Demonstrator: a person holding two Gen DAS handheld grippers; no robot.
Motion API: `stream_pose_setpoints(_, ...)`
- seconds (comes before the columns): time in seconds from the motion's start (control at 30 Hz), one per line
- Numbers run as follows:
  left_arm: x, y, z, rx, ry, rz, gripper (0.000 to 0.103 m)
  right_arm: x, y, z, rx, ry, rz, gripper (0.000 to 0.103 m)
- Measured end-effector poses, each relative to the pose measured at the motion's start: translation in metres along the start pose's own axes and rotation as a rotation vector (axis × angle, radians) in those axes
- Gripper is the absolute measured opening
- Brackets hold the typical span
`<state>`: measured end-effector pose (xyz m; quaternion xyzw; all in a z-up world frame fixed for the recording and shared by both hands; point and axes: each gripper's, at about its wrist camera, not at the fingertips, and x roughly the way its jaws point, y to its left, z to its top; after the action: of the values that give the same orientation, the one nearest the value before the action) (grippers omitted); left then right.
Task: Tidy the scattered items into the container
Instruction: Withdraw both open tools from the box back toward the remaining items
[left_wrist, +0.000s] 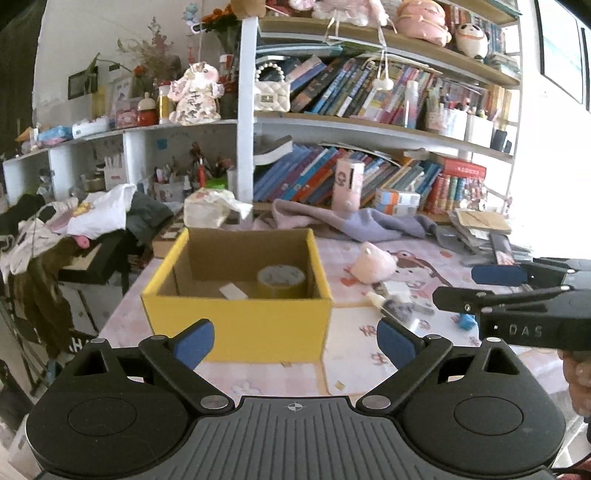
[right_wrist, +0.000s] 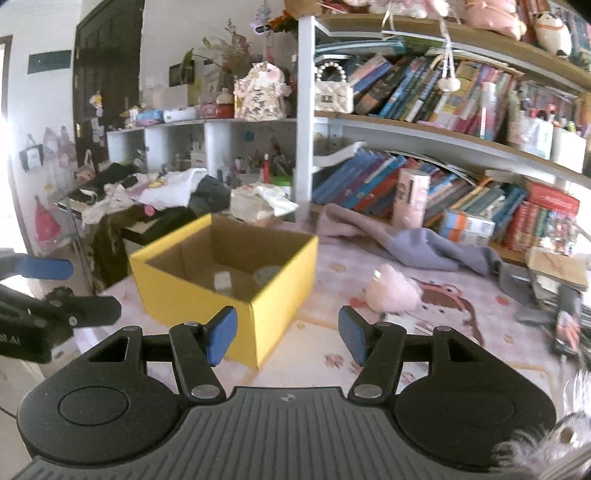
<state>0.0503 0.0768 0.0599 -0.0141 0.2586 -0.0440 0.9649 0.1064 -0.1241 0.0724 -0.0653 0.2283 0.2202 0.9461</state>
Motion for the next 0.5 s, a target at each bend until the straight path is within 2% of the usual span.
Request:
stream_pose_setpoints(0.27,-0.005,-0.025,-0.023,0.005,0.032,-0.026,0.097,-0.031,0.004,-0.035,-0.025,0.023,-0.068,0.063)
stream_pose_setpoints(0.4,-0.005,-0.039,-0.033,0.012,0.053,-0.052,0.097,-0.042,0.003,-0.053,-0.053,0.038,-0.131,0.064)
stream_pose_setpoints(0.5,-0.004,-0.046,-0.040,0.011,0.071,-0.064,0.097,-0.046,-0.003,-0.067,-0.006,0.077,-0.152,0.064)
